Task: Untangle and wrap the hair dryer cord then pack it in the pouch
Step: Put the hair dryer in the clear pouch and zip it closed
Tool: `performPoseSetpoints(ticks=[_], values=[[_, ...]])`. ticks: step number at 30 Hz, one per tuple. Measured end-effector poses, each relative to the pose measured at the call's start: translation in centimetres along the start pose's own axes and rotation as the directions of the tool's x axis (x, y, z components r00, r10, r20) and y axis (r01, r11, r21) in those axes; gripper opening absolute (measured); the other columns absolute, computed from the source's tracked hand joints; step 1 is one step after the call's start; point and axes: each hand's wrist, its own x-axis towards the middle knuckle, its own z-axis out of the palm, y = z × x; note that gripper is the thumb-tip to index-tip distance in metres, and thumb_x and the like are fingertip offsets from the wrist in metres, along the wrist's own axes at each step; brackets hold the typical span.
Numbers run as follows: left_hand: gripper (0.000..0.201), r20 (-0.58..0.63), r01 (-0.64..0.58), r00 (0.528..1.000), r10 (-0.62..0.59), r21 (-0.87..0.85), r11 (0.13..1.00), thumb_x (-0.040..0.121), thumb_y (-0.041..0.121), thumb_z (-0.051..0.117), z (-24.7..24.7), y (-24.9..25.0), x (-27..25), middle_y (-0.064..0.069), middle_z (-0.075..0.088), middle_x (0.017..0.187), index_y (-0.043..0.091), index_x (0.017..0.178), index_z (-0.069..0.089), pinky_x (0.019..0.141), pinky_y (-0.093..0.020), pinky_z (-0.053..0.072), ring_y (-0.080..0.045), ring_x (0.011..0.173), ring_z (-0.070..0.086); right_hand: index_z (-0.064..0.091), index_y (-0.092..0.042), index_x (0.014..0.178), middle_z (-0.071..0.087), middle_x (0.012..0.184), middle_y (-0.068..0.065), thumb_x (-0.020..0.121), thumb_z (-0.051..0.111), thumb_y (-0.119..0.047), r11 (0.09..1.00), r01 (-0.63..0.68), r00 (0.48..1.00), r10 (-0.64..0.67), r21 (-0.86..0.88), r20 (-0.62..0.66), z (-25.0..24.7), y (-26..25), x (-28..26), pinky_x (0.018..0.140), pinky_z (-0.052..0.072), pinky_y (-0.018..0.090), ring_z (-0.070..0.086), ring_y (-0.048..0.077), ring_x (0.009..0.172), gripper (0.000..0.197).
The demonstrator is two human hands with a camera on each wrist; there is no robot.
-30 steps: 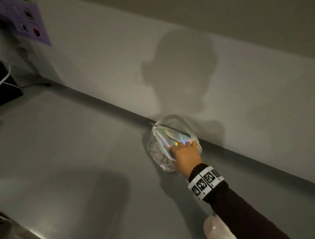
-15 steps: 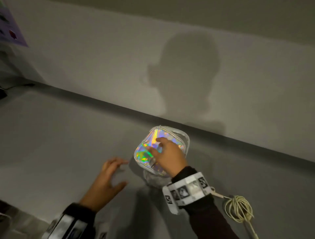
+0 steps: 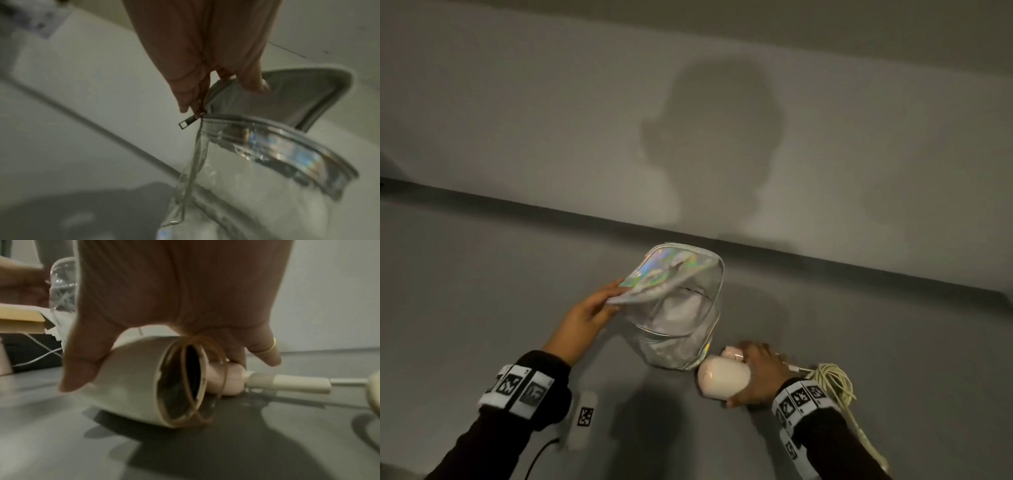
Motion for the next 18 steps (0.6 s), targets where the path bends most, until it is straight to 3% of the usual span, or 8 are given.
performPoseSetpoints(ticks=[2, 3, 5, 8, 12, 14, 16, 18], values=[[0.015, -0.118, 0.14, 0.978, -0.173, -0.247, 0.959, 0.093, 0.022, 0.048, -0.5, -0.2, 0.7, 0.006, 0.065, 0.094, 0.025, 0.088, 0.062, 0.085, -0.013, 0.044, -0.008, 0.094, 0.057, 0.027, -0.034, 0.127, 0.046, 0.13, -0.002, 0.033, 0.077, -0.061, 1.0, 0.001, 1.0, -0.001, -0.027, 0.021, -0.6, -0.3, 0.2, 0.107, 0.027, 0.048, 0.042, 0.025, 0.12, 0.11], [0.018, -0.142, 0.176, 0.96, -0.243, -0.375, 0.91, 0.094, 0.03, 0.045, -0.8, -0.4, 1.3, -0.003, 0.064, 0.099, 0.019, 0.096, 0.06, 0.084, -0.019, 0.048, -0.014, 0.093, 0.059, 0.027, -0.034, 0.127, 0.047, 0.129, -0.001, 0.034, 0.079, -0.058, 0.999, 0.01, 0.999, -0.009, -0.039, 0.033, -0.8, -0.5, 0.3, 0.105, 0.031, 0.046, 0.044, 0.025, 0.118, 0.11], [0.033, -0.136, 0.207, 0.938, -0.319, -0.518, 0.83, 0.097, 0.033, 0.035, -1.3, -0.9, 2.4, -0.012, 0.059, 0.114, 0.011, 0.118, 0.05, 0.077, -0.019, 0.055, -0.013, 0.09, 0.062, 0.025, -0.034, 0.129, 0.046, 0.128, 0.0, 0.037, 0.081, -0.054, 0.996, 0.036, 0.999, -0.033, -0.077, 0.04, -1.3, -1.0, 0.0, 0.102, 0.036, 0.044, 0.043, 0.026, 0.117, 0.11], [0.044, -0.048, 0.264, 0.937, -0.345, -0.548, 0.794, 0.097, 0.036, 0.029, -1.8, -0.9, 4.1, -0.017, 0.055, 0.121, 0.01, 0.131, 0.039, 0.068, -0.02, 0.058, -0.019, 0.093, 0.061, 0.024, -0.035, 0.13, 0.043, 0.127, 0.0, 0.037, 0.078, -0.058, 0.991, 0.054, 0.998, -0.057, -0.123, -0.022, -2.4, -1.6, -1.8, 0.101, 0.036, 0.045, 0.04, 0.025, 0.115, 0.11], [0.04, 0.061, 0.329, 0.935, -0.349, -0.517, 0.79, 0.096, 0.039, 0.027, -1.8, -0.4, 5.6, -0.017, 0.055, 0.121, 0.016, 0.127, 0.041, 0.063, -0.023, 0.059, -0.023, 0.09, 0.061, 0.027, -0.04, 0.126, 0.043, 0.119, -0.007, 0.035, 0.075, -0.066, 0.995, 0.083, 0.982, -0.073, 0.051, -0.176, -6.4, -2.2, -6.6, 0.092, 0.044, 0.037, 0.042, 0.018, 0.11, 0.106], [0.042, 0.099, 0.349, 0.932, -0.348, -0.501, 0.792, 0.096, 0.039, 0.028, -1.4, 0.0, 6.2, -0.015, 0.055, 0.12, 0.015, 0.129, 0.041, 0.063, -0.023, 0.059, -0.022, 0.09, 0.062, 0.028, -0.05, 0.119, 0.045, 0.115, -0.013, 0.033, 0.073, -0.072, 0.979, 0.146, 0.948, -0.097, 0.145, -0.303, -9.3, -2.6, -9.8, 0.085, 0.048, 0.032, 0.048, 0.012, 0.104, 0.099], [0.047, 0.135, 0.359, 0.932, -0.338, -0.484, 0.798, 0.096, 0.04, 0.029, -1.0, 0.3, 6.8, -0.016, 0.056, 0.121, 0.013, 0.133, 0.039, 0.063, -0.023, 0.059, -0.021, 0.089, 0.062, 0.026, -0.061, 0.108, 0.048, 0.111, -0.023, 0.033, 0.073, -0.071, 0.936, 0.213, 0.907, -0.083, 0.281, -0.412, -12.4, -3.2, -13.1, 0.074, 0.049, 0.018, 0.054, 0.001, 0.096, 0.089], [0.047, 0.151, 0.364, 0.931, -0.333, -0.478, 0.8, 0.095, 0.041, 0.03, -0.7, 0.5, 7.3, -0.016, 0.055, 0.122, 0.014, 0.134, 0.038, 0.062, -0.023, 0.059, -0.021, 0.089, 0.062, 0.026, -0.062, 0.105, 0.047, 0.109, -0.029, 0.036, 0.071, -0.067, 0.86, 0.284, 0.87, -0.046, 0.423, -0.491, -15.5, -4.2, -15.9, 0.062, 0.047, 0.006, 0.055, -0.013, 0.091, 0.082]])
